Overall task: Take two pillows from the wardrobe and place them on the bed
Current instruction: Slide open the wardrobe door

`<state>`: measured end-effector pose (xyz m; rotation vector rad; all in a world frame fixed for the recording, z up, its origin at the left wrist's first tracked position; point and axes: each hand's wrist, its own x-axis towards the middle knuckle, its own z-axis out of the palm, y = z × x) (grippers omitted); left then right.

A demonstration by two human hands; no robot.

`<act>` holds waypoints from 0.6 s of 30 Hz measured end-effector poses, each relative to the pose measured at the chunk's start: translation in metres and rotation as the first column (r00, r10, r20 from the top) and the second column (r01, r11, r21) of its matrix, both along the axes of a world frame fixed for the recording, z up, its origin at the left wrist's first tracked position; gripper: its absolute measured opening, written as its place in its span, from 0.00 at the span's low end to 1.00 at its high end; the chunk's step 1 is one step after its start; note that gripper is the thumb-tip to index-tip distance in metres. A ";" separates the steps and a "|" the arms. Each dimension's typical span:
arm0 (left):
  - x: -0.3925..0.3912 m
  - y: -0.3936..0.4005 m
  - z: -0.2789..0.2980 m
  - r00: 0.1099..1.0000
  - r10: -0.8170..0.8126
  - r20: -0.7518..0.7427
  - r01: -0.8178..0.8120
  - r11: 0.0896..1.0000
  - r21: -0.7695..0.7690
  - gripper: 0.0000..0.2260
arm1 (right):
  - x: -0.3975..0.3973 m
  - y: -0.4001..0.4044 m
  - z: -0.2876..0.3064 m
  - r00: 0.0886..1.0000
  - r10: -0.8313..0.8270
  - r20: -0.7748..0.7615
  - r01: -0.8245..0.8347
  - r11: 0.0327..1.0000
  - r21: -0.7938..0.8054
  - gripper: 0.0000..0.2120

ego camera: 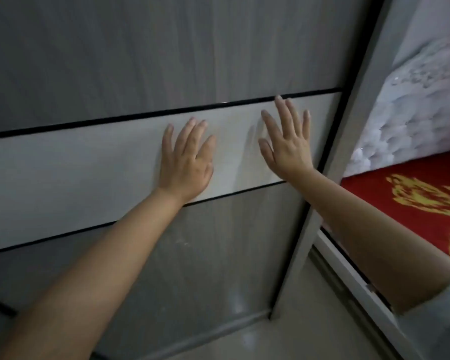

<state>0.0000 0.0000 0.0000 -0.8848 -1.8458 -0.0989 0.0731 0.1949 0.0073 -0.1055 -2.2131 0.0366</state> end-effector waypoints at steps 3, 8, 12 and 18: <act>-0.028 0.011 -0.004 0.988 0.069 -0.140 -0.069 0.998 0.003 0.18 | -0.037 0.013 0.000 0.991 0.047 -0.124 -0.031 0.991 0.131 0.22; -0.050 0.013 -0.017 0.949 0.126 -0.290 -0.117 0.992 0.049 0.22 | -0.069 0.010 -0.006 0.962 0.085 -0.258 -0.038 0.983 0.181 0.23; -0.052 0.005 -0.019 0.930 0.235 -0.282 -0.223 0.972 0.076 0.28 | -0.079 0.011 -0.015 0.929 0.104 -0.355 -0.008 0.965 0.261 0.24; -0.060 -0.035 -0.027 0.903 0.265 -0.337 -0.286 0.958 -0.013 0.28 | -0.083 0.004 -0.016 0.927 0.142 -0.348 -0.041 0.958 0.282 0.23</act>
